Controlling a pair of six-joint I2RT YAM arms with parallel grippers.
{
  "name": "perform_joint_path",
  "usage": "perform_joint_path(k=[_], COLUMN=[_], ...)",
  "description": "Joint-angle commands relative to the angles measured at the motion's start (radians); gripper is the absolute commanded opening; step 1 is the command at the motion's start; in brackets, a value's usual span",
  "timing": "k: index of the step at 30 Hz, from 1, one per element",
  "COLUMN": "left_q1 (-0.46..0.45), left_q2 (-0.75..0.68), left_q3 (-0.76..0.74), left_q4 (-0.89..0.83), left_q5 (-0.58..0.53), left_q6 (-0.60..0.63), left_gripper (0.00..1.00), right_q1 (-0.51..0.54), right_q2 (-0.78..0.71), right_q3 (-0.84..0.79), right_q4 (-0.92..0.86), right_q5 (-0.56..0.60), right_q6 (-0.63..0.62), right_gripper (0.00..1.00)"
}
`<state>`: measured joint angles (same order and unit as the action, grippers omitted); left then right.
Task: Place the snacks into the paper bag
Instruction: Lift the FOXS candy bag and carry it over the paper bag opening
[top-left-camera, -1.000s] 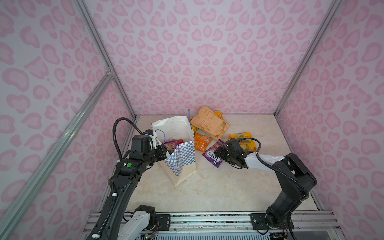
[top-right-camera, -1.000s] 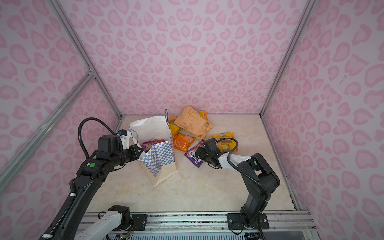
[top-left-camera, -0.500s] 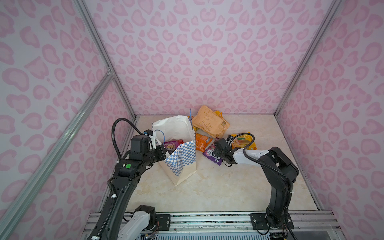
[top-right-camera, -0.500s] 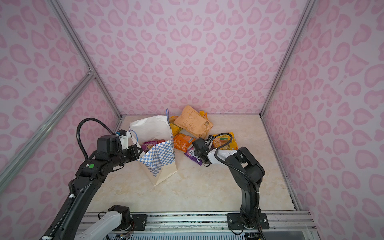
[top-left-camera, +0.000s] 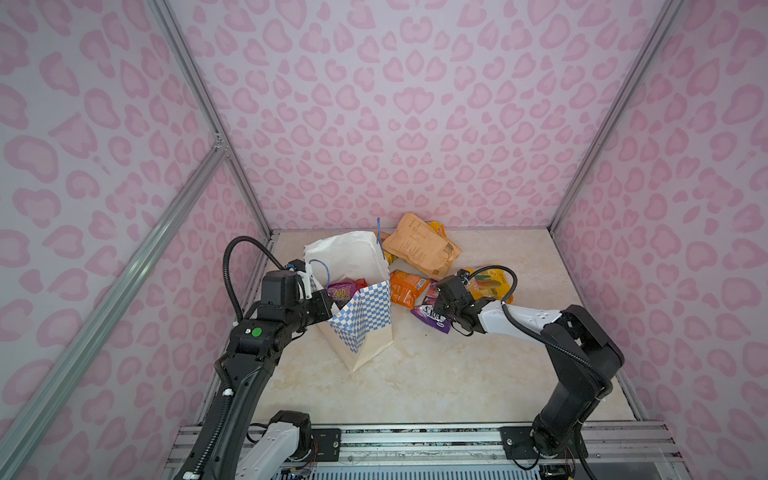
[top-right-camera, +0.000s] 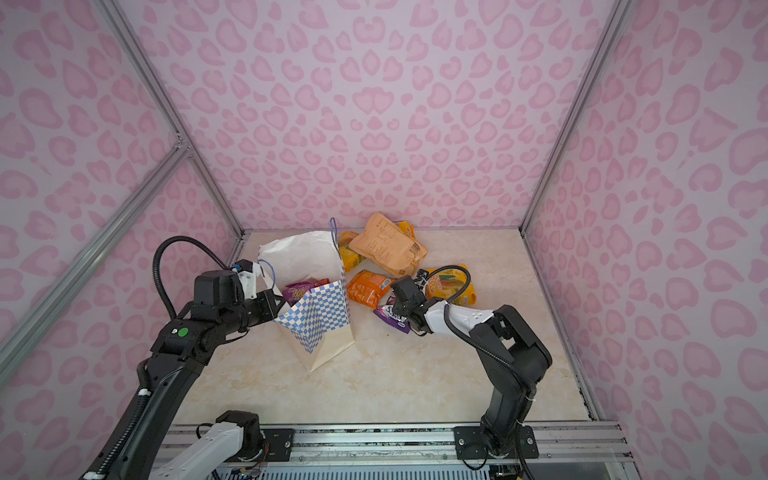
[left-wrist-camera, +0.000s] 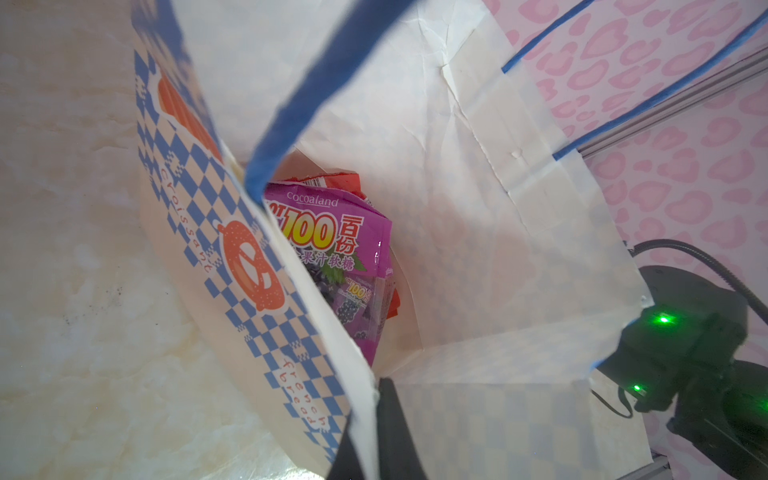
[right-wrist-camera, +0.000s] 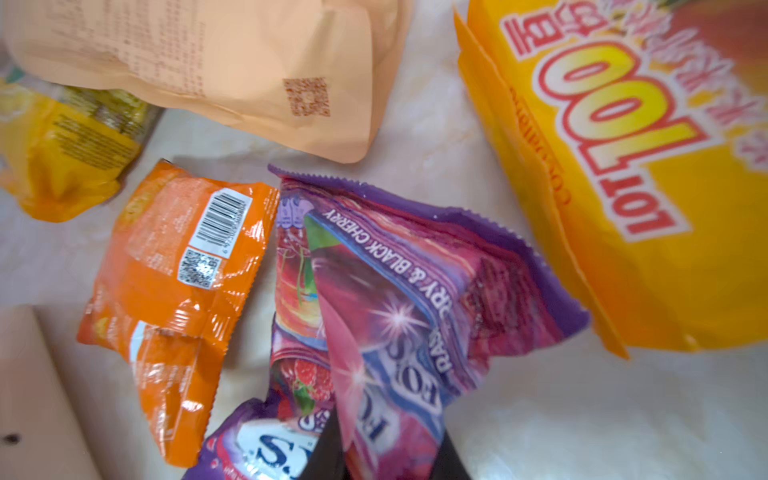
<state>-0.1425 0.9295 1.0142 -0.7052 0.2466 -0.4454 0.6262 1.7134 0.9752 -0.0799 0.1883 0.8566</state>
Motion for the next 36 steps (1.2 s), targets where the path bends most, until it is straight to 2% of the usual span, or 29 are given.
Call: perform_joint_path(k=[1, 10, 15, 18, 22, 27, 32, 36], left_q1=[0.002, 0.003, 0.003, 0.003, 0.003, 0.003, 0.004, 0.004], left_q2=[-0.004, -0.004, -0.004, -0.004, -0.003, -0.003, -0.003, -0.006], left_q3=[0.0, 0.0, 0.0, -0.002, -0.002, -0.003, -0.003, -0.003], left_q4=[0.052, 0.053, 0.054, 0.054, 0.056, 0.055, 0.056, 0.056], left_q5=[-0.007, -0.006, -0.004, -0.004, -0.003, -0.004, 0.0, 0.002], left_q6=[0.007, 0.006, 0.006, 0.006, 0.007, 0.01, 0.01, 0.011], left_gripper=[0.05, 0.05, 0.05, 0.05, 0.05, 0.05, 0.05, 0.05], right_q1=[0.004, 0.039, 0.128, 0.196, 0.278, 0.377, 0.391, 0.389], right_q2=[-0.076, -0.373, -0.479, -0.474, -0.397, -0.191, 0.047, 0.229], right_q3=[-0.013, 0.025, 0.175, 0.297, 0.446, 0.698, 0.981, 1.192], right_q4=[-0.019, -0.097, -0.151, -0.164, -0.132, -0.149, -0.26, -0.344], right_q5=[-0.011, 0.048, 0.134, 0.169, 0.161, 0.16, 0.085, 0.072], right_q6=[-0.048, -0.138, -0.25, -0.315, -0.397, -0.522, -0.546, -0.566], right_gripper=[0.16, 0.14, 0.15, 0.14, 0.13, 0.12, 0.11, 0.11])
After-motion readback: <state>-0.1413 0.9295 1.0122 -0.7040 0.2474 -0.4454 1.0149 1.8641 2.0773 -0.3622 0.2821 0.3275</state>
